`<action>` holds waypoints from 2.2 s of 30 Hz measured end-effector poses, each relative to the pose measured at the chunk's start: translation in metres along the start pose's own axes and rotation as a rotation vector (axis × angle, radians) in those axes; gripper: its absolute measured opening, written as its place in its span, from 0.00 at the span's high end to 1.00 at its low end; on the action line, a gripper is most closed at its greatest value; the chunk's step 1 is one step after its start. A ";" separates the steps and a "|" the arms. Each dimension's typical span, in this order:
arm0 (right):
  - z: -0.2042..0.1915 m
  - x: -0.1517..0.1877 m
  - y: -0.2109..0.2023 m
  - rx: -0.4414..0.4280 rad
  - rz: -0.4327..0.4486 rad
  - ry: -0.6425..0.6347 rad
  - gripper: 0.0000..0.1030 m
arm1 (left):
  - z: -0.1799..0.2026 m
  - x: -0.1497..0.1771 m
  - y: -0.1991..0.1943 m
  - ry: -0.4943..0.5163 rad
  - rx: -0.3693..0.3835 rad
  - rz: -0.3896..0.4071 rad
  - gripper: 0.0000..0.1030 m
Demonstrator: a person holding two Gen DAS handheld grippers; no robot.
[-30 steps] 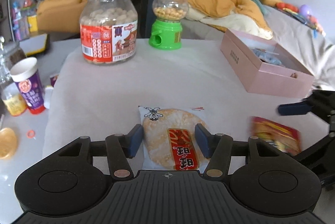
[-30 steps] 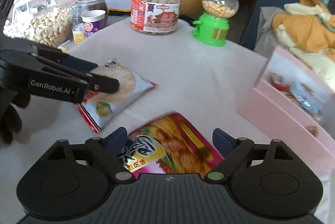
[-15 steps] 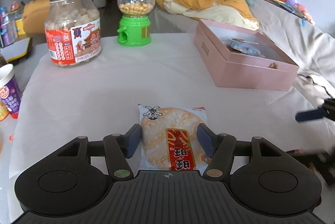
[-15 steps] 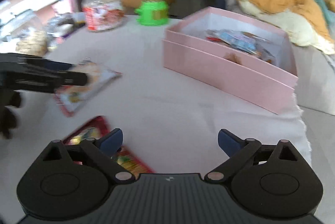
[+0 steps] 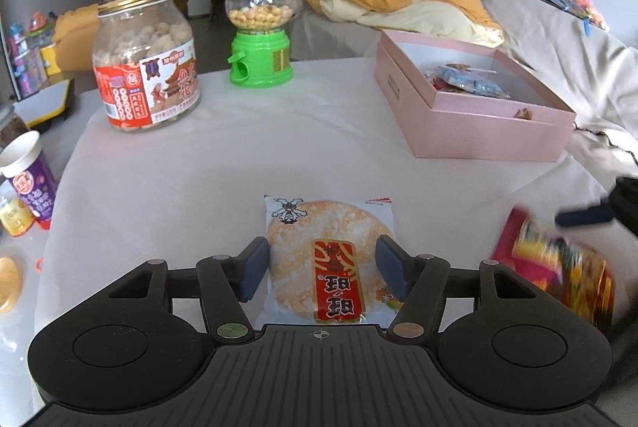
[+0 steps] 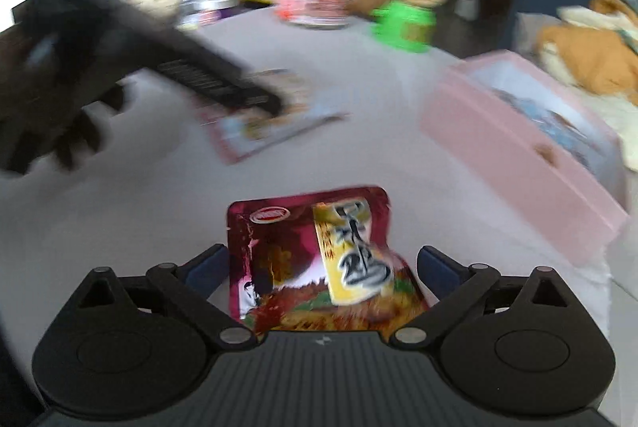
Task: Organize snacks
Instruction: 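Grasp the round rice cracker pack with the left tool while the right grasps the red chicken packet, then lift the rice cracker pack with the left tool while the right lifts the red chicken packet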
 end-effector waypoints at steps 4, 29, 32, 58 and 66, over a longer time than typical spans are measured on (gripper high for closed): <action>0.050 0.000 0.002 0.098 0.051 0.170 0.03 | 0.011 -0.003 -0.007 0.049 0.013 0.018 0.37; 0.088 0.015 -0.006 0.074 0.155 0.376 0.00 | 0.034 0.005 -0.001 0.208 -0.153 -0.070 0.22; 0.088 0.015 -0.006 0.072 0.157 0.378 0.00 | 0.020 0.005 0.008 0.122 -0.109 -0.114 0.18; 0.080 0.016 -0.001 0.068 0.091 0.283 0.00 | 0.053 0.035 -0.028 -0.144 0.019 0.055 0.20; 0.079 0.013 0.002 0.068 0.081 0.266 0.00 | 0.051 0.037 -0.028 -0.167 0.027 0.066 0.20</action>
Point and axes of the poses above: each gripper's, at about its wrist camera, not at the fingertips, and y roughly the way its jaws point, z to its right, x to its underside, the point moved 8 cm from there along y, roughly the way its jaws point, and after that the axes turned 11 degrees about -x, right-handed, at the moved point
